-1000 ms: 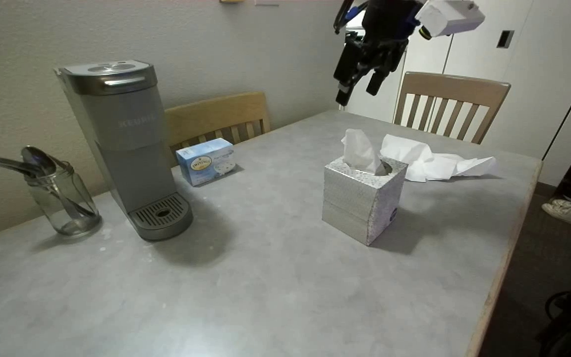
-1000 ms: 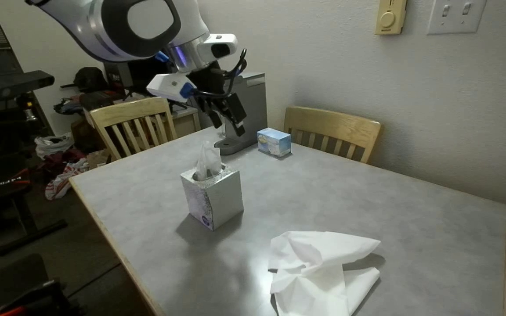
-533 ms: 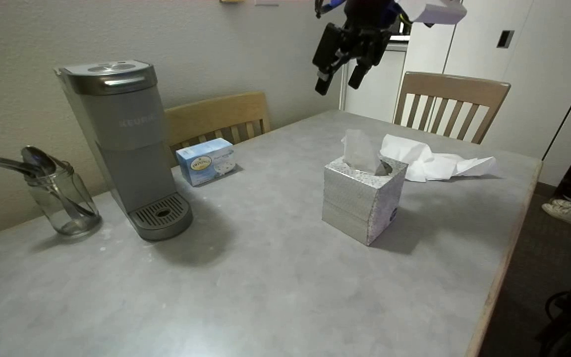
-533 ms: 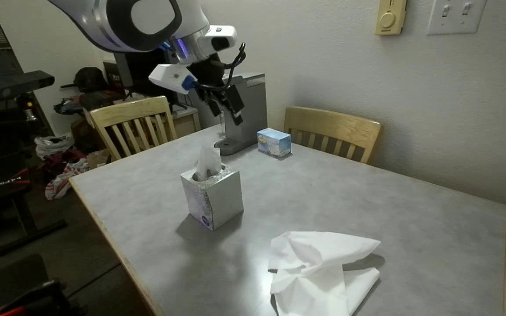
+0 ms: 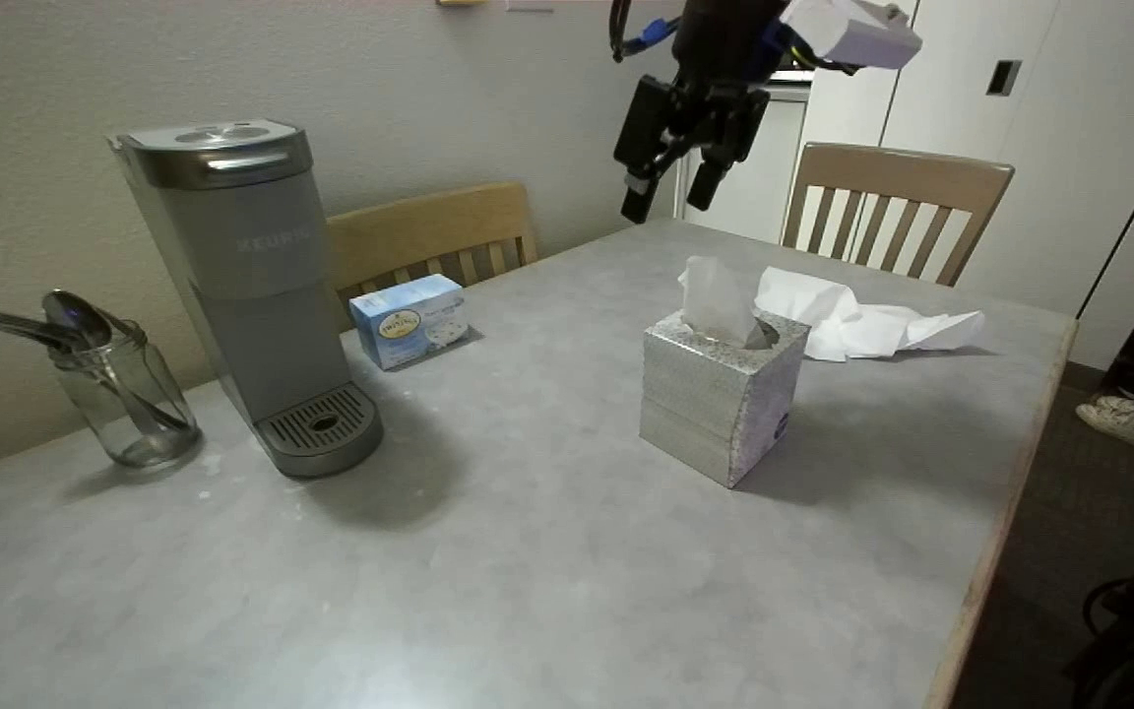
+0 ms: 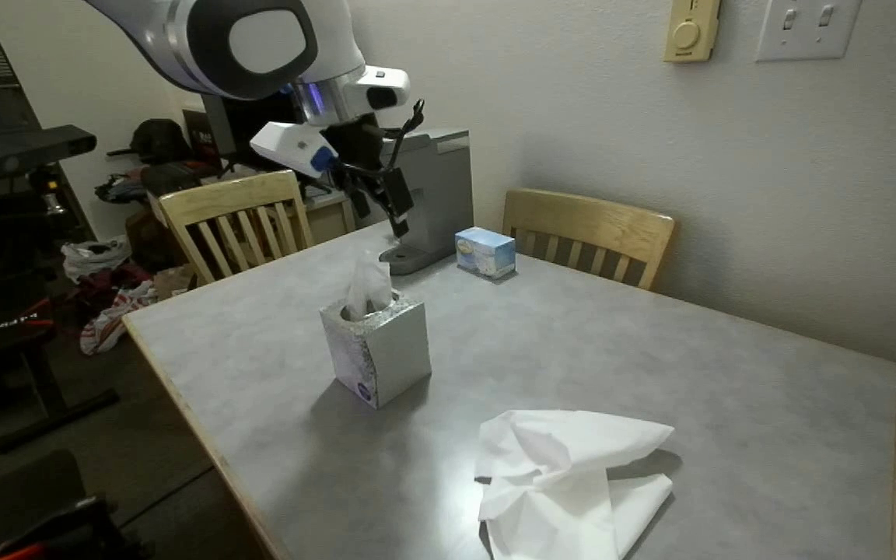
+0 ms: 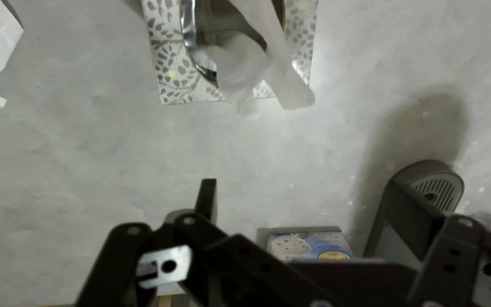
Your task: Get a wipe from the wipe box and place it on the table
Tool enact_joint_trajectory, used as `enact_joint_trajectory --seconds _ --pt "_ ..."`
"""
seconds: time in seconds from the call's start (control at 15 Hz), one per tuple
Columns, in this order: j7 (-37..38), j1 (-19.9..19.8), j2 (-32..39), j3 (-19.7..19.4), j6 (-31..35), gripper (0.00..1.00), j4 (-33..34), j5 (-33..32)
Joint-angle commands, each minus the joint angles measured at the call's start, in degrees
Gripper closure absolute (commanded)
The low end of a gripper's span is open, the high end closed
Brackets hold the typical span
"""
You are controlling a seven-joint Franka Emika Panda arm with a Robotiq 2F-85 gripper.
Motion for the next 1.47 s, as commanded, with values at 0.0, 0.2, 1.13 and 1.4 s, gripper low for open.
enact_joint_trajectory --seconds 0.0,0.2,1.13,1.4 --pt "-4.02 -0.51 0.67 0.21 -5.64 0.00 1.19 1.34" --pt "-5.58 -0.48 1.01 0.15 -8.78 0.00 1.48 1.09" --pt "-9.73 -1.04 5.63 -0.28 -9.49 0.18 3.06 -0.53" --pt "-9.66 -1.05 5.25 -0.30 -9.77 0.47 3.08 -0.56"
